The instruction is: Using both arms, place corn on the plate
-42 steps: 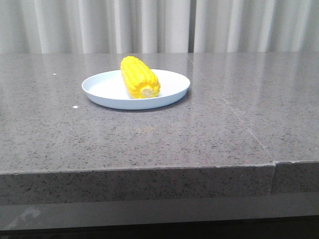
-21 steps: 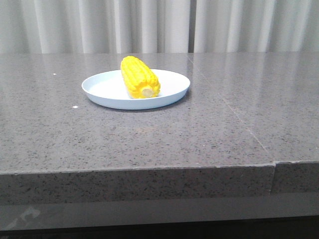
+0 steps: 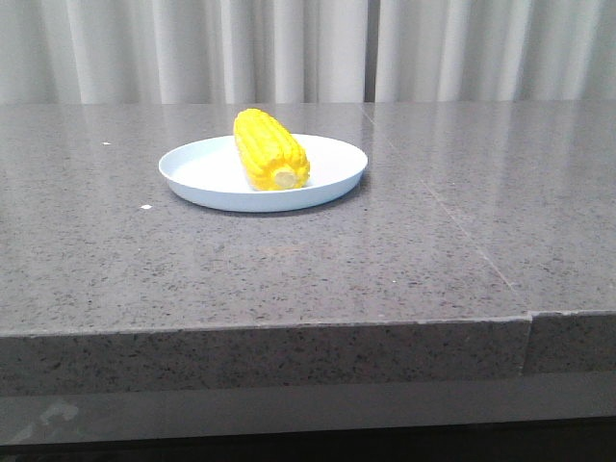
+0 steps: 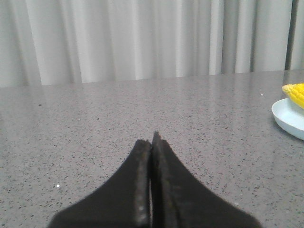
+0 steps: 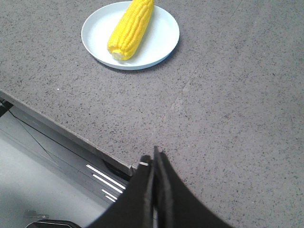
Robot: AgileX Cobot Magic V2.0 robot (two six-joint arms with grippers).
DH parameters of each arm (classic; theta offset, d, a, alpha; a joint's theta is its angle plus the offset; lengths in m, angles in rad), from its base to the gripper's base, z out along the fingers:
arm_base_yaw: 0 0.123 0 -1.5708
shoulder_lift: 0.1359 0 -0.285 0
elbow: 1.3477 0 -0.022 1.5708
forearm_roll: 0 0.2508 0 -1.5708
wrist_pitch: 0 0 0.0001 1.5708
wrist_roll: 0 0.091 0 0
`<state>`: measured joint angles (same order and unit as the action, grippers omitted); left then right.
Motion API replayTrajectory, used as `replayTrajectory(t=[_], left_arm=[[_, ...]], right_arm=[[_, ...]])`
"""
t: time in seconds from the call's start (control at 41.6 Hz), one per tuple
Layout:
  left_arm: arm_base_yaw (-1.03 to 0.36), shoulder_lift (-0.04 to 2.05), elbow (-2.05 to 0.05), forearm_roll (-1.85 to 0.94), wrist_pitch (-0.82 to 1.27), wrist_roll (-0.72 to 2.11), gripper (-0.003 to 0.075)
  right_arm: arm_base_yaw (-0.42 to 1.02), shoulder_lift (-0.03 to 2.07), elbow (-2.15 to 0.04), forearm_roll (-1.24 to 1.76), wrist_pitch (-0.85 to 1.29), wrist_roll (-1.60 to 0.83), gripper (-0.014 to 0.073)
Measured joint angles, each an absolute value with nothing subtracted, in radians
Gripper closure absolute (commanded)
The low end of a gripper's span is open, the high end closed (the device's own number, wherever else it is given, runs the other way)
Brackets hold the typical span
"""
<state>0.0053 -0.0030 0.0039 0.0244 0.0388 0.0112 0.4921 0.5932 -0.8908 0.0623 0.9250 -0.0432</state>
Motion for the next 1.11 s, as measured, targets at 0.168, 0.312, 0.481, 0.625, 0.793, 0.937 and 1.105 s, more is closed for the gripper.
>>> replayTrajectory(t=[0.168, 0.312, 0.481, 0.625, 0.793, 0.937, 1.105], left_arm=[[0.005, -0.003, 0.004, 0.024, 0.039, 0.011, 0.0740], [0.005, -0.003, 0.004, 0.024, 0.039, 0.011, 0.0740], [0.005, -0.003, 0.004, 0.024, 0.039, 0.011, 0.0740], [0.005, -0.003, 0.004, 0.024, 0.039, 0.011, 0.0740], [0.005, -0.003, 0.004, 0.024, 0.039, 0.011, 0.0740], [0.005, -0.003, 0.004, 0.024, 0.039, 0.011, 0.0740], [0.005, -0.003, 0.004, 0.024, 0.039, 0.011, 0.0740]], right_arm=[[0.492, 0.593, -0.891, 0.062, 0.925, -0.043, 0.0662], [0.492, 0.593, -0.891, 0.062, 0.925, -0.043, 0.0662], [0.492, 0.593, -0.891, 0.062, 0.925, -0.043, 0.0662], [0.492, 0.593, -0.891, 0.062, 0.925, -0.043, 0.0662], [0.489, 0.576, -0.875, 0.062, 0.910, -0.043, 0.0662], [0.392, 0.466, -0.745, 0.062, 0.779, -0.043, 0.0662], [0.211, 0.272, -0.492, 0.060, 0.515, -0.043, 0.0662]])
